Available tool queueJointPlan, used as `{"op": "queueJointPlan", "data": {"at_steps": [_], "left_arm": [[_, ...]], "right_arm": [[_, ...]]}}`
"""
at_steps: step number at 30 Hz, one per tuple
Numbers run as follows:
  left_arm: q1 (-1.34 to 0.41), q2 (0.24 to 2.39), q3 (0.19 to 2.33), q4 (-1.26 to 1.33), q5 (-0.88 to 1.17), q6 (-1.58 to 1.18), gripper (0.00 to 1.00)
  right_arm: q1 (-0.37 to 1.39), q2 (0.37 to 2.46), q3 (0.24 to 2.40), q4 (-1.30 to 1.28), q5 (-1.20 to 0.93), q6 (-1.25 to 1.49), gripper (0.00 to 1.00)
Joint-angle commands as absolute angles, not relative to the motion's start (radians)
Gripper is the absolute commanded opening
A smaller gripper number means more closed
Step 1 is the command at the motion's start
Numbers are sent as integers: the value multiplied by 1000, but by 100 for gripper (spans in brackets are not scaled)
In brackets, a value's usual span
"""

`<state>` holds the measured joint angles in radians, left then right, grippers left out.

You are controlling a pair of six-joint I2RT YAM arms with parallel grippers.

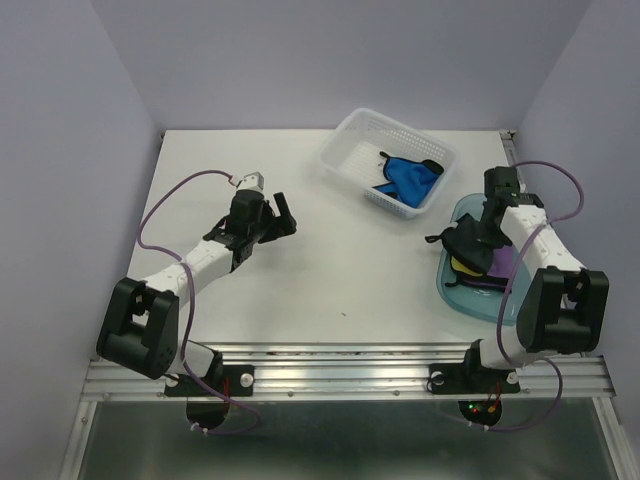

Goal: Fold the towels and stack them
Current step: Neatly place the folded towel into the bin

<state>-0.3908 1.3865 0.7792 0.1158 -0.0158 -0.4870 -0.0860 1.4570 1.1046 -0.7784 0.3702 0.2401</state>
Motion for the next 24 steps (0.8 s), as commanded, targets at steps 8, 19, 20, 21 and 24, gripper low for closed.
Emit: {"op": "queueJointPlan", "data": {"at_steps": [8, 19, 20, 21, 24], "left_arm": [[-383, 1376, 801, 144, -26, -471, 99], [-383, 1361, 796, 146, -21, -468, 99], [-383, 1359, 796, 146, -20, -469, 99], [-383, 1359, 796, 147, -21, -469, 99], [-383, 1358, 795, 146, -23, -469, 99]], "right_arm": [[-94, 1514, 1138, -770, 506, 223, 6], [-94, 1608, 1161, -697, 562, 146, 14], [-94, 1609, 1160, -689, 551, 146, 15], [-94, 1609, 1157, -680, 548, 146, 17], [-94, 1608, 1154, -675, 566, 150, 22]]}}
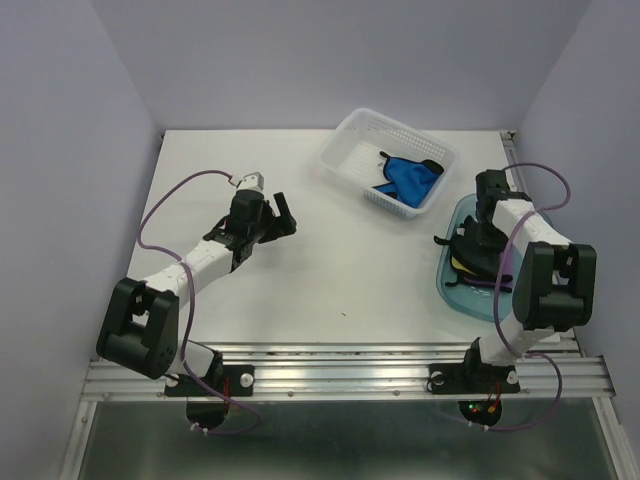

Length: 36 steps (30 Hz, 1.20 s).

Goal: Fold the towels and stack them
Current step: Neatly place the folded towel into the bin

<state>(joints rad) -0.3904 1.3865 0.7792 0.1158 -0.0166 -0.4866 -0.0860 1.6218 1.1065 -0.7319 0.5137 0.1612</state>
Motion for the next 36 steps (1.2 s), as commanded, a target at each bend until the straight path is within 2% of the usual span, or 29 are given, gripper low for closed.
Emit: {"op": "queueJointPlan", "data": {"at_steps": [1, 2, 5, 6, 10, 14, 18, 19, 21, 26, 30, 36], "left_arm": [[-382, 1358, 795, 146, -23, -469, 99], [-383, 1358, 796, 146, -21, -468, 99], [-383, 1358, 795, 146, -21, -468, 99], [-383, 1358, 796, 146, -20, -469, 99], [-383, 1353, 795, 144, -18, -469, 99], [-383, 1345, 795, 146, -5, -468, 99], [-383, 1339, 788, 146, -5, -471, 99], [-382, 1332, 785, 146, -5, -472, 99], [-383, 1328, 785, 146, -5, -471, 99], [-383, 1328, 785, 146, -5, -471, 99], [-383, 1341, 788, 146, -6, -471, 99], [-383, 1353, 790, 150, -5, -472, 99]], "right_arm": [[-94, 1612, 1157, -681, 574, 159, 24], [-94, 1614, 1161, -687, 593, 163, 24], [-94, 1611, 1167, -696, 661, 176, 41], [-94, 1608, 1173, -704, 675, 189, 59], [-94, 1569, 1192, -735, 649, 207, 69], [-94, 1477, 1186, -718, 481, 209, 74], [-94, 1382, 1135, -658, 311, 219, 52], [-94, 1373, 1118, -652, 275, 227, 38], [-92, 1376, 1097, -612, 187, 238, 30], [-92, 1425, 1057, -549, 130, 264, 28], [-91, 1454, 1006, -505, 74, 275, 23], [-91, 1473, 957, -540, 113, 294, 20]]}}
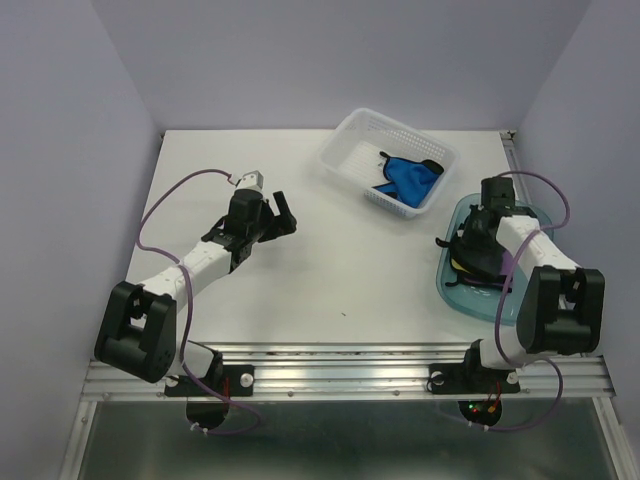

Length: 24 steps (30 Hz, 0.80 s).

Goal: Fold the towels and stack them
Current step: Neatly place the folded towel into the bin

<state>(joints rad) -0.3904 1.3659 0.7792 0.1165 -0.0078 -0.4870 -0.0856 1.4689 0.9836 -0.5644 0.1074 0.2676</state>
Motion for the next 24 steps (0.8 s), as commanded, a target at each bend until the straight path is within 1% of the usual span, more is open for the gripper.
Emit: {"op": "queueJointPlan", "data": {"at_steps": [1, 10, 15, 16, 18, 19, 24], "left_arm": [[-383, 1351, 792, 153, -5, -472, 99], [-383, 1335, 779, 156, -5, -471, 99], [-383, 1335, 779, 163, -5, -472, 99], [-383, 1336, 779, 163, 21, -472, 99], [-383, 1336, 781, 164, 28, -472, 99], [-383, 1335, 781, 163, 29, -471, 99], [-383, 1319, 775, 163, 31, -469, 99]], "right_arm": [[-91, 1474, 933, -538, 115, 299, 20], [-91, 1529, 914, -528, 137, 304, 21], [-91, 1488, 917, -598, 133, 331, 22], [-91, 1476, 920, -610, 133, 333, 22], [-91, 1421, 930, -626, 121, 331, 25], [-91, 1401, 945, -627, 109, 324, 30], [-91, 1310, 1032, -627, 95, 331, 36]]}}
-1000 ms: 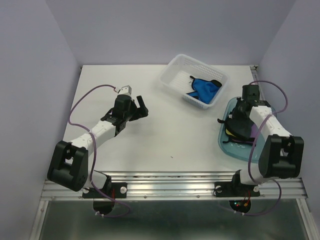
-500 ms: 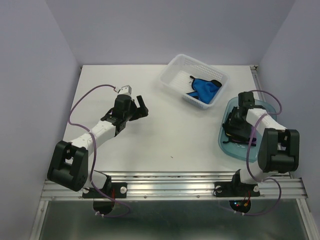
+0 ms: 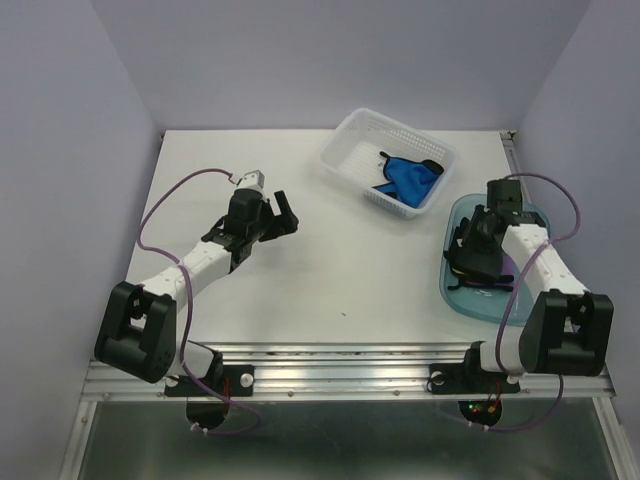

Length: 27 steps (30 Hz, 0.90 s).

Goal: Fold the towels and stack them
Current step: Neatly place the folded towel into the bin

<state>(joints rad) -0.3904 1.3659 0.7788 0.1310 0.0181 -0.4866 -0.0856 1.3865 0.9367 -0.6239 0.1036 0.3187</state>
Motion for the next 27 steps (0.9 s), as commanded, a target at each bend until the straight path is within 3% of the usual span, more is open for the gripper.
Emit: {"op": "queueJointPlan", "data": {"at_steps": [1, 11, 15, 20, 27], "left_arm": [[-383, 1313, 773, 164, 29, -471, 99], [-382, 1304, 772, 156, 8, -468, 99], [-382, 1299, 769, 155, 8, -469, 99], [-380, 1295, 767, 155, 8, -468, 99], [-380, 1299, 769, 155, 8, -469, 99]], "right_arm": [[-91, 1305, 1049, -629, 103, 336, 36], [-112, 1394, 1166, -666, 356, 383, 43], [-182, 1466, 1147, -615, 304, 380, 43], [-212, 1592, 1143, -555, 323, 359, 27], [-282, 1678, 1131, -485, 310, 351, 21]]}}
